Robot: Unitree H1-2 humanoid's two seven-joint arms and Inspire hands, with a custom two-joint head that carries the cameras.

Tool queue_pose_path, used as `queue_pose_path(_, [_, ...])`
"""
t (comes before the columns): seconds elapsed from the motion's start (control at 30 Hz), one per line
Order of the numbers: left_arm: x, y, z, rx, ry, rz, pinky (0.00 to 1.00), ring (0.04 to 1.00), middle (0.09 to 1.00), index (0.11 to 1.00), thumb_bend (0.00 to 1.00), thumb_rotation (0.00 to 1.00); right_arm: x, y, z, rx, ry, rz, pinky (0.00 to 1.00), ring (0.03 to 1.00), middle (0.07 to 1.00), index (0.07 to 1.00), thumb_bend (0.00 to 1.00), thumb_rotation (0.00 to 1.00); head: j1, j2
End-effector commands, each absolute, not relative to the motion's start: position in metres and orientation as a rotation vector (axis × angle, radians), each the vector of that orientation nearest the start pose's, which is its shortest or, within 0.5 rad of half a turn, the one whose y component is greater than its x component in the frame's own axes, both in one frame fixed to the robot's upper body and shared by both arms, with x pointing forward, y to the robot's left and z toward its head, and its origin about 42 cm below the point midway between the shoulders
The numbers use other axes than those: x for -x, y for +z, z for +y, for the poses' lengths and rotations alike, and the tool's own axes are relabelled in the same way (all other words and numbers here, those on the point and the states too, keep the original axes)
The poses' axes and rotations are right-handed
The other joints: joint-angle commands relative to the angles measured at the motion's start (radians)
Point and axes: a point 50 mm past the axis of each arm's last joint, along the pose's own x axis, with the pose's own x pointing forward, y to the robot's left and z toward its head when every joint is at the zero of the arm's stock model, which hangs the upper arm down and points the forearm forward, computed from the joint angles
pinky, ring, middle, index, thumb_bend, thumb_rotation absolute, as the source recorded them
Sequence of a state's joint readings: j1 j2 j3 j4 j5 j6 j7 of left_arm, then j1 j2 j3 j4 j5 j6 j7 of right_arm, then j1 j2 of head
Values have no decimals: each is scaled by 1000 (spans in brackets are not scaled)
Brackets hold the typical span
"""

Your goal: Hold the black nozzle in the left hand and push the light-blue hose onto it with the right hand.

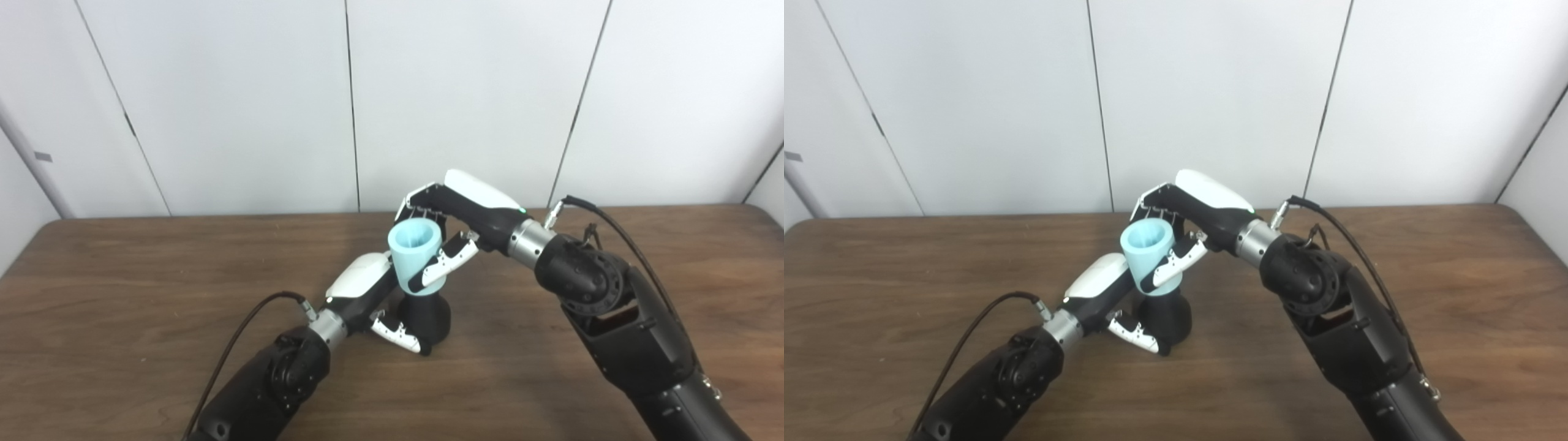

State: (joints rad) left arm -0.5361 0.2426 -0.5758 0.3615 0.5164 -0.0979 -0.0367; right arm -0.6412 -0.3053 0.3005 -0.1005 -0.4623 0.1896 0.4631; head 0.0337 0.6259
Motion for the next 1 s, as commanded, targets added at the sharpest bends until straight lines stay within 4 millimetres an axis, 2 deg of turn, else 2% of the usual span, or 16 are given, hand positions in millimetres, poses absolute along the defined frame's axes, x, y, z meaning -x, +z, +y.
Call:
queue_pose_path(0.0, [-382,84,143,-1103,-742,-72,1000,598,482,489,526,0,-415,315,-175,976,507,-428,364,415,493,511,517,0,-3,3])
queue_pose_path(0.43, [-385,88,148,-1097,-724,-71,1000,601,477,491,526,0,-399,294,-193,982,504,-378,347,392,480,528,514,0,-4,13])
queue_pose_path(0.83, [-388,91,146,-1092,-719,-80,1000,598,482,486,526,0,-395,282,-184,966,520,-347,371,409,498,511,516,0,3,15])
queue_pose_path(0.97, [-389,90,143,-1090,-716,-74,1000,591,485,482,526,0,-398,268,-168,975,584,-345,363,413,492,512,516,0,11,14])
